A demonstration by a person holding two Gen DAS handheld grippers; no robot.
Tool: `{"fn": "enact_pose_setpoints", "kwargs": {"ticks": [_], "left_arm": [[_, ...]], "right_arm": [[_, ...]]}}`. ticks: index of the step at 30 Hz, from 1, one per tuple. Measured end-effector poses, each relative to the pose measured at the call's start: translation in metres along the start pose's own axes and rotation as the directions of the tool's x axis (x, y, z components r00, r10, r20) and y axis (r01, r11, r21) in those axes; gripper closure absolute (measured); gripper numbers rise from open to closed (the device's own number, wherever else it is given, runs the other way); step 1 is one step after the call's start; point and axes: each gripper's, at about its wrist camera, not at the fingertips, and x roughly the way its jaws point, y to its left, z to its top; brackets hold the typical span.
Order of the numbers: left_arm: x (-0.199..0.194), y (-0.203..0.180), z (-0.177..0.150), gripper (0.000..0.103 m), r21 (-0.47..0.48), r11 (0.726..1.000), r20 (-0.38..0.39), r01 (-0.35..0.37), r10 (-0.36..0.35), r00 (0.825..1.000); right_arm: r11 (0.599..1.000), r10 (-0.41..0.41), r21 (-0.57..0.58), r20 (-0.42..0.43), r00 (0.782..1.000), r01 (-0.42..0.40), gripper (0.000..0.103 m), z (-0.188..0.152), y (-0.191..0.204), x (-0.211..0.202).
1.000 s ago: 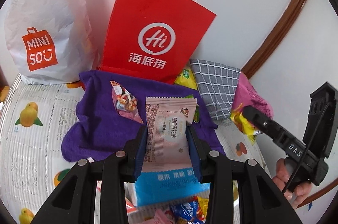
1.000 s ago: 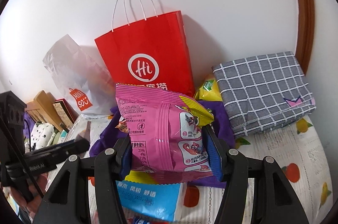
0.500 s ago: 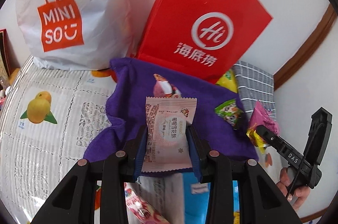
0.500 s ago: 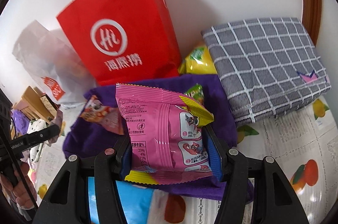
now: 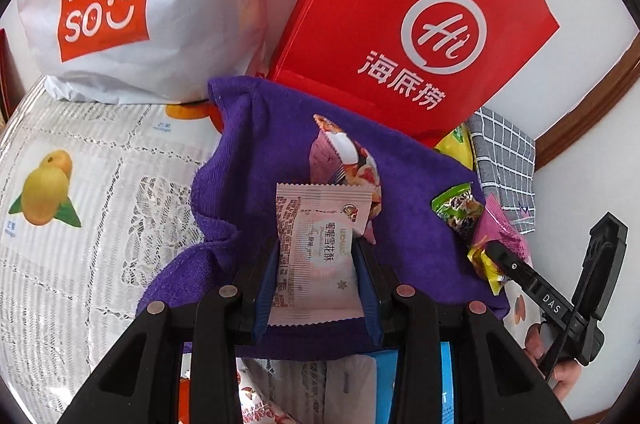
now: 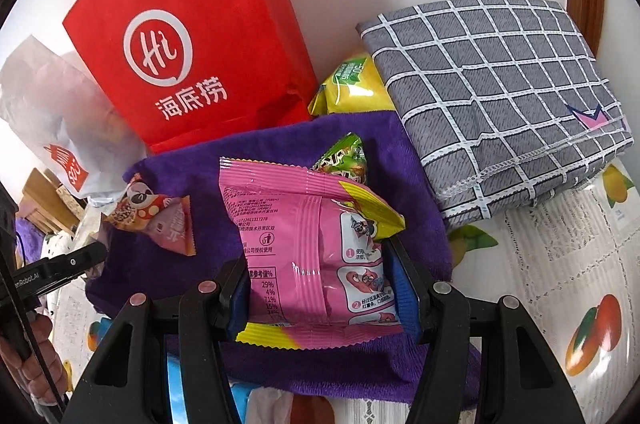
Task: Organize snacks
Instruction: 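Open both tools to drop the pink bag and pink wrapper onto the towel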
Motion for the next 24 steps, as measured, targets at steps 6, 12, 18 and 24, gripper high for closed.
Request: {"fn": "enact_pose_setpoints", "kwargs": {"ticks": [6,12,18,24], "left_arm": [[0.006,0.0,-0.001,0.068,-0.004,1.0,-0.017,0.002,-0.002,1.0],[0.013,-0.001,-0.002,0.068,-0.003,1.0,-0.037,0.003,-0.003,0.999],[0.013,-0.004,-0.002,0.06,0.018,1.0,-0.023,-0.014,0.015,1.0],[0.005,-0.008,-0.004,0.049,0.033,0.999,-0.007,-0.039,0.04,0.999]], "right_arm": [[1.0,-0.007,-0.004,0.0,1.0,0.007,0.044,-0.002,0.001,0.007],[0.999,-0.011,-0.032,-0.01,1.0,0.01,0.042,-0.003,0.004,0.009],[1.0,-0.017,-0.016,0.007,1.0,0.017,0.034,-0.003,0.003,0.001],[1.0,-0.004,-0.023,0.066,0.998,0.005,0.029,-0.002,0.006,-0.024]]}}
